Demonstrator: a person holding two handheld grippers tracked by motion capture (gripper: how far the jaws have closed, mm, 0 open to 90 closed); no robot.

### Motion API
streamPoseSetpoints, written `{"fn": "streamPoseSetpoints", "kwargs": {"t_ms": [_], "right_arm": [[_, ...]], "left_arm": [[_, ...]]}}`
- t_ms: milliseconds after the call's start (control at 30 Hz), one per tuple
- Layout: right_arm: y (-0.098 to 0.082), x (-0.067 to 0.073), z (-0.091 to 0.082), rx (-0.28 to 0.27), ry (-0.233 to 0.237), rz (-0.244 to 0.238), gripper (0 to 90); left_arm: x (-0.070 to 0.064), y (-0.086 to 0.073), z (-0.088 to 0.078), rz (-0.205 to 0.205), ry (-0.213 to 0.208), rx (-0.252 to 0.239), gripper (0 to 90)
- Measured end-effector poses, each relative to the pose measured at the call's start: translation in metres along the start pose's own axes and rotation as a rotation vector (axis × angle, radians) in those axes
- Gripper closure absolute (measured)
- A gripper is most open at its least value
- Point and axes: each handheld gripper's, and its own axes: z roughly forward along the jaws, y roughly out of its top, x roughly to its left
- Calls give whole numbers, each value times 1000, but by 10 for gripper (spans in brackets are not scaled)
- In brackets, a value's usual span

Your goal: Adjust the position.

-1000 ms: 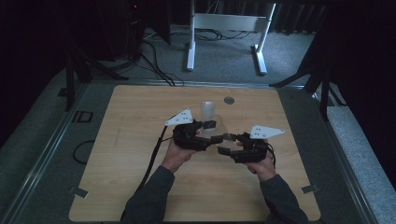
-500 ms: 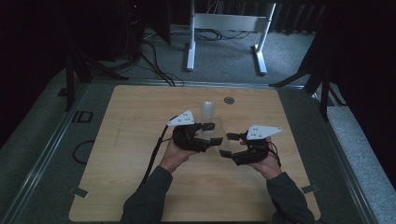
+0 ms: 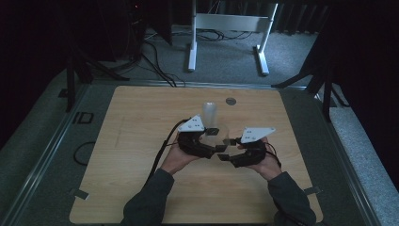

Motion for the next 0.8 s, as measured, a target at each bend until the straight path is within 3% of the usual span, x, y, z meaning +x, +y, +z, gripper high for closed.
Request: {"fn": "streamPoseSetpoints", "kwargs": {"t_ms": [267,467,633,800], "right_arm": [[-2,0,0,-17,4,13,411],[-6,-1,-1,-62,3,40,412],[-10,-3,-1,-124,5,81,413],[-11,-3,1,-155,4,105,413]], "left_arm": [[0,0,0,-21,-11,-18,257],[-1,1,1,-48,-7,-60,219],[-3,-2,2,-73,11,-138,216],[-3,-2,3,-85,29,-181,217]]}}
